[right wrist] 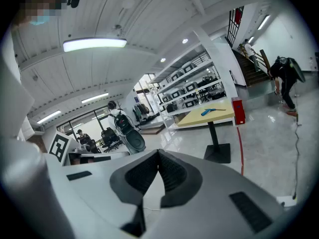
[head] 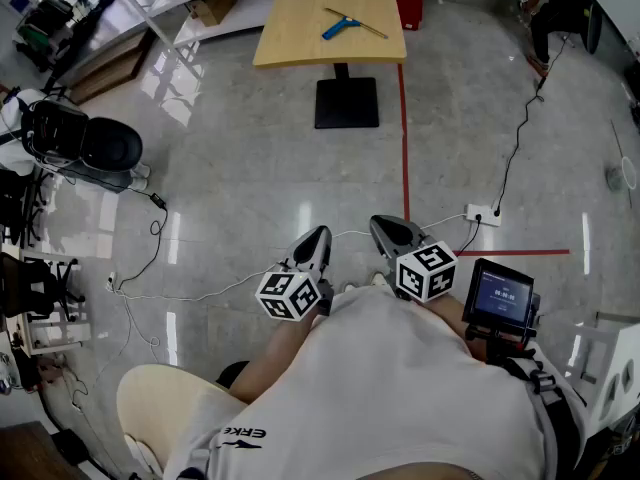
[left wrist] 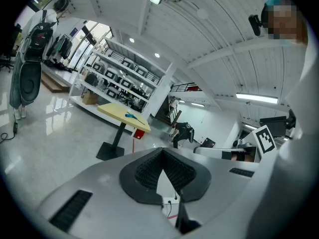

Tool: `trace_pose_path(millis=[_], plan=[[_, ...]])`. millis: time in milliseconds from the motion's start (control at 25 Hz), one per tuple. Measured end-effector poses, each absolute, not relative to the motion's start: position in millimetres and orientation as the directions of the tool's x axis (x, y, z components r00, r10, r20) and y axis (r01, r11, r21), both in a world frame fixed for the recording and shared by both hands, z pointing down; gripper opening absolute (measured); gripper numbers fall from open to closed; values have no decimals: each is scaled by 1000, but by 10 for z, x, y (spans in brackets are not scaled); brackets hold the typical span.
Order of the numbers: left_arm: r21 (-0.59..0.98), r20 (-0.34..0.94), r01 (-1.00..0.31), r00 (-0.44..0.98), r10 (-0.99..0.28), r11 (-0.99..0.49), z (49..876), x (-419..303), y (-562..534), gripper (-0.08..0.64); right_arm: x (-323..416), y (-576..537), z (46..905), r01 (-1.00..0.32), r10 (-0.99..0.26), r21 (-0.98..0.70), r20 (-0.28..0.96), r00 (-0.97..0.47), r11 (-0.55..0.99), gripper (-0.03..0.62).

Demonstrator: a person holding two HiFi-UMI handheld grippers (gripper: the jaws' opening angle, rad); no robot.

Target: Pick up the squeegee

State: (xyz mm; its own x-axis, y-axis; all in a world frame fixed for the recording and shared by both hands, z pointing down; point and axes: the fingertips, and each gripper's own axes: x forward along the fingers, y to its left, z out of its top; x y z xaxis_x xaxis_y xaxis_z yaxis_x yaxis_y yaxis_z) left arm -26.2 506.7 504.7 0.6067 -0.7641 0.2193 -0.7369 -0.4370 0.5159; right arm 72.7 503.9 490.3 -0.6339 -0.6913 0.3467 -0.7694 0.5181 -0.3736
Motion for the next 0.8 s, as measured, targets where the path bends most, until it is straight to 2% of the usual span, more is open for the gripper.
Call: trace_pose_path(millis=[800], plan=[[522, 243, -756, 576, -781, -395, 5067, -322, 5080, 5, 669, 5080, 4911, -736, -666, -427, 331, -668, 526, 5]])
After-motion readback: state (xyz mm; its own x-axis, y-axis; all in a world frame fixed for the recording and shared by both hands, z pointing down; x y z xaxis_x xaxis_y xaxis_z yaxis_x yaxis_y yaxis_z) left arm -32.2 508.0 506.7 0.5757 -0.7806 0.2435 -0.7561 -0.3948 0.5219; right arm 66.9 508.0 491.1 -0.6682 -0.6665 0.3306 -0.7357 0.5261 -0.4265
